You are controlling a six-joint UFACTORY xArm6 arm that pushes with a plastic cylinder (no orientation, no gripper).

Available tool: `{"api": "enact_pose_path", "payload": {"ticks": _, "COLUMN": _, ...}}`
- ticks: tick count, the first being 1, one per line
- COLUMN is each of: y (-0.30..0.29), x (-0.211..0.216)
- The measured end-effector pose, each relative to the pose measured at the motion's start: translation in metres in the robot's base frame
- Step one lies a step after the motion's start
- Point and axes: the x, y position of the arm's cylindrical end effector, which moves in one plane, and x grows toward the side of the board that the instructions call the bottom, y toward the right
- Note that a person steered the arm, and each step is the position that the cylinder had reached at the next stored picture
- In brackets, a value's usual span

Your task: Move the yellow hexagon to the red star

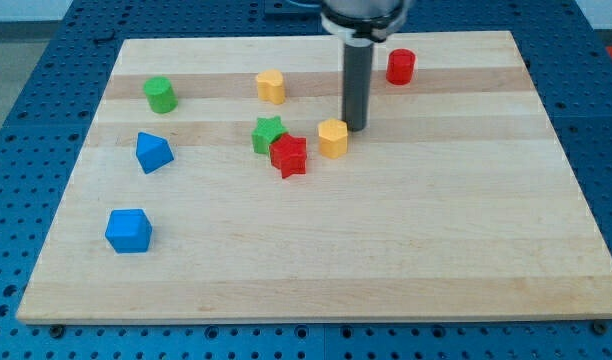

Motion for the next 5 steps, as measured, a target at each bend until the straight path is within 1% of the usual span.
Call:
{"api": "enact_pose_path", "payload": {"ticks": 1, "y": 0.046, "x": 0.0}}
{"api": "enact_pose_path", "payload": {"ticks": 2, "y": 0.048, "x": 0.02}}
{"api": "enact_pose_path", "payload": {"ticks": 3, "y": 0.035, "x": 0.028}}
{"api": "enact_pose_path", "payload": {"ticks": 5, "y": -0.013, "x": 0.028}}
